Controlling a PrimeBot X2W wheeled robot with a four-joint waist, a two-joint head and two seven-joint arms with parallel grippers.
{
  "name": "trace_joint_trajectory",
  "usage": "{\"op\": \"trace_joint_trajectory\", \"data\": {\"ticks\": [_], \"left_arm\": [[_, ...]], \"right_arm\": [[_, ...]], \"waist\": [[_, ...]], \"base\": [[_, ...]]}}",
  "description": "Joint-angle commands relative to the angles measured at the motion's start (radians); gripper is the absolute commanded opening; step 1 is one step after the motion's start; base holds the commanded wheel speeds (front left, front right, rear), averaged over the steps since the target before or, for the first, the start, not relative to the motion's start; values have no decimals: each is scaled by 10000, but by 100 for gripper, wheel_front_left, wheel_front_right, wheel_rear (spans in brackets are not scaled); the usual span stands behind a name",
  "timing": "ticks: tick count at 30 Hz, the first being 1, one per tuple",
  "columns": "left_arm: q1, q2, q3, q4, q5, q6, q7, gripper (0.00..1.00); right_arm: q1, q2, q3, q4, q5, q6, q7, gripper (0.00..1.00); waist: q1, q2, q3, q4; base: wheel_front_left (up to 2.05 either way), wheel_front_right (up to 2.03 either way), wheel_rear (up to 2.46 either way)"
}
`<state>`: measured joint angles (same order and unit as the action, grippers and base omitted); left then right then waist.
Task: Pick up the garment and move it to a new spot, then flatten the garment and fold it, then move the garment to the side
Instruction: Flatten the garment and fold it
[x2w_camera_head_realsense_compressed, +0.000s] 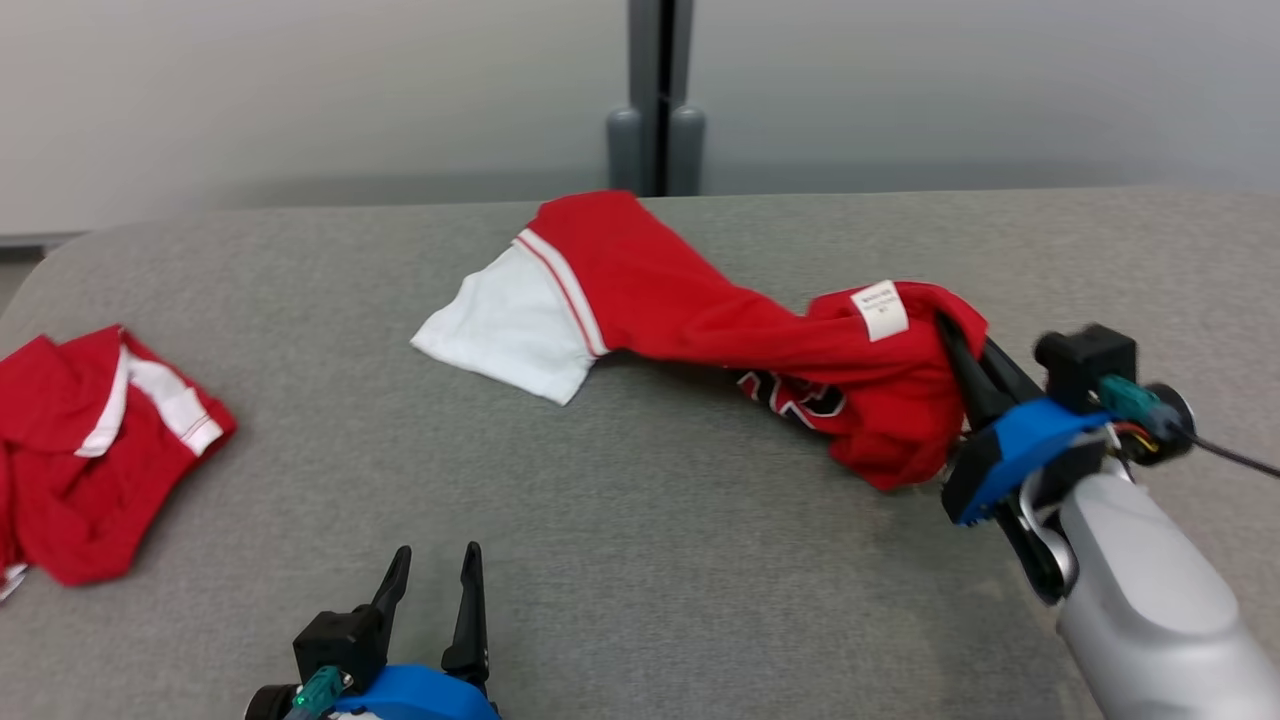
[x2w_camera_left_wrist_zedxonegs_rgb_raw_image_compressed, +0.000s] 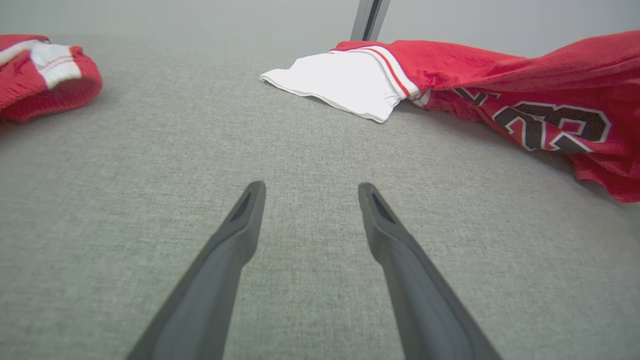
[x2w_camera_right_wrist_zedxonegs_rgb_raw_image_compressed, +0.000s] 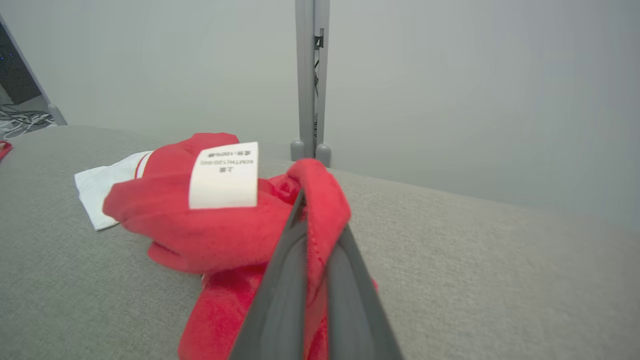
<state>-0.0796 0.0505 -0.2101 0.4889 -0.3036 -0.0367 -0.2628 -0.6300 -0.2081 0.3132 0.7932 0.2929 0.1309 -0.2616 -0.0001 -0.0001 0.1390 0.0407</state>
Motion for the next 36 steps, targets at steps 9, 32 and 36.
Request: {"op": "trace_joint_trajectory", "data": {"ticks": [9, 32, 36], "left_arm": [[-72, 9, -27, 80, 215, -151, -29, 100], [-3146, 6, 954, 1115, 1083, -226, -31, 100], [-4060, 178, 1426, 2016, 1274, 30, -29, 100]], "right_arm": [[2534, 137, -1543, -1986, 29, -3, -42, 28], [3417, 1504, -3594, -3143, -1361, -3, -44, 100], [3179, 1558, -3388, -3224, -1355, -3, -42, 100]], "waist": [[1, 1, -373, -1262], [1, 1, 1133, -1975], [1, 1, 1558, -2161]], "base": [[0, 0, 0], [0, 0, 0], [0, 0, 0]]}}
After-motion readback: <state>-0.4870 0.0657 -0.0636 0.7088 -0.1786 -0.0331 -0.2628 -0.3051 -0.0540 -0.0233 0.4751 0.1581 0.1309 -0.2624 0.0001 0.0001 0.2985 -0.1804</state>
